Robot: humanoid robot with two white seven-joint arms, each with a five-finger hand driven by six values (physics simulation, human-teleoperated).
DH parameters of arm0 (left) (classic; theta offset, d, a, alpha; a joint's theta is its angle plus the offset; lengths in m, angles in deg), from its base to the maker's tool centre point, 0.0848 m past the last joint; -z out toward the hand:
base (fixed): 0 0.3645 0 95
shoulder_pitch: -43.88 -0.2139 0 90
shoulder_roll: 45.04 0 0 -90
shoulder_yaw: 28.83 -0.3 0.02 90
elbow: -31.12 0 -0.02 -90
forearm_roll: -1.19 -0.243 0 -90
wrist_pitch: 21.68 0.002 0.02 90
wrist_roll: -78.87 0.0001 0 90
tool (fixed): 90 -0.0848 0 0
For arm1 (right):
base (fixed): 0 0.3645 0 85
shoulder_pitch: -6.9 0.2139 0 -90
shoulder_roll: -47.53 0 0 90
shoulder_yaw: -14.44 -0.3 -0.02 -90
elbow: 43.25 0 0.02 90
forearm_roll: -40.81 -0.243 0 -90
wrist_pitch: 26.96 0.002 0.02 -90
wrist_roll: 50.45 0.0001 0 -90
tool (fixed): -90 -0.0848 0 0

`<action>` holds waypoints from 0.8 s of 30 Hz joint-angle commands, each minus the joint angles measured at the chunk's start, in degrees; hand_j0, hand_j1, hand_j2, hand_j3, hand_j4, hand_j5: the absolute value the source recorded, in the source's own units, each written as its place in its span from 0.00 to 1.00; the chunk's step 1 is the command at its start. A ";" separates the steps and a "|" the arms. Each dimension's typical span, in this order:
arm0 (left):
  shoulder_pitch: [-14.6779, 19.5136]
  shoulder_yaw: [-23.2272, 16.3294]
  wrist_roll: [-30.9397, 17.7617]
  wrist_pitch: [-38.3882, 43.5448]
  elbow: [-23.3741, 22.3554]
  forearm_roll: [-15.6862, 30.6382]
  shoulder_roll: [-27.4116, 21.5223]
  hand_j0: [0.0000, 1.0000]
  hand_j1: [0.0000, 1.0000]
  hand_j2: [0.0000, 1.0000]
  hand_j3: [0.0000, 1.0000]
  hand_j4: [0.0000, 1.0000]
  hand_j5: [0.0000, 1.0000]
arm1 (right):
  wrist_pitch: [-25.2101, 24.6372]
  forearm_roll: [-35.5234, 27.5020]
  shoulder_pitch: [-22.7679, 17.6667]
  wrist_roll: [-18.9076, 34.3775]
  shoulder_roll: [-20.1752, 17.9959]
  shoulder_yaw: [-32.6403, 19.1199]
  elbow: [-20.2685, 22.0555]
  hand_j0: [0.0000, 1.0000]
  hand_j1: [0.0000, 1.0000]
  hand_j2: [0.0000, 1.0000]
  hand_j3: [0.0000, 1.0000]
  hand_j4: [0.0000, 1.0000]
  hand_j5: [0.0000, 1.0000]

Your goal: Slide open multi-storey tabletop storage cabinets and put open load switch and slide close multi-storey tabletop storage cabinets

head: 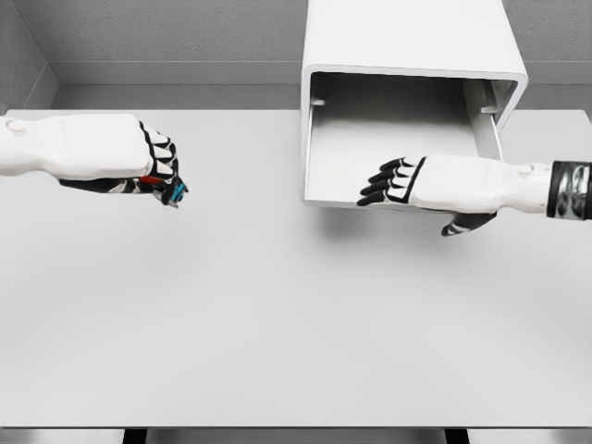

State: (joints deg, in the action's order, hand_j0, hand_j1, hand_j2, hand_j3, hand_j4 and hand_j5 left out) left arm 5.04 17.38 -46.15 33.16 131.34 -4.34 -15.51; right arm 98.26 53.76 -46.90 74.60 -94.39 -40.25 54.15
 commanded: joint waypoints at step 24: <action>3.77 0.37 0.03 0.16 0.15 5.09 0.61 0.40 0.40 0.40 0.40 0.40 0.40 | -0.23 -0.99 -2.19 -0.05 -4.33 -3.85 3.33 1.00 1.00 1.00 1.00 1.00 1.00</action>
State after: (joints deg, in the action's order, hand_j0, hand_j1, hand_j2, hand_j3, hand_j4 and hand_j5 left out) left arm 8.81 17.72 -46.15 33.13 131.49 0.41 -14.90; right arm 98.20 53.15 -49.09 74.58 -98.60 -44.06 57.46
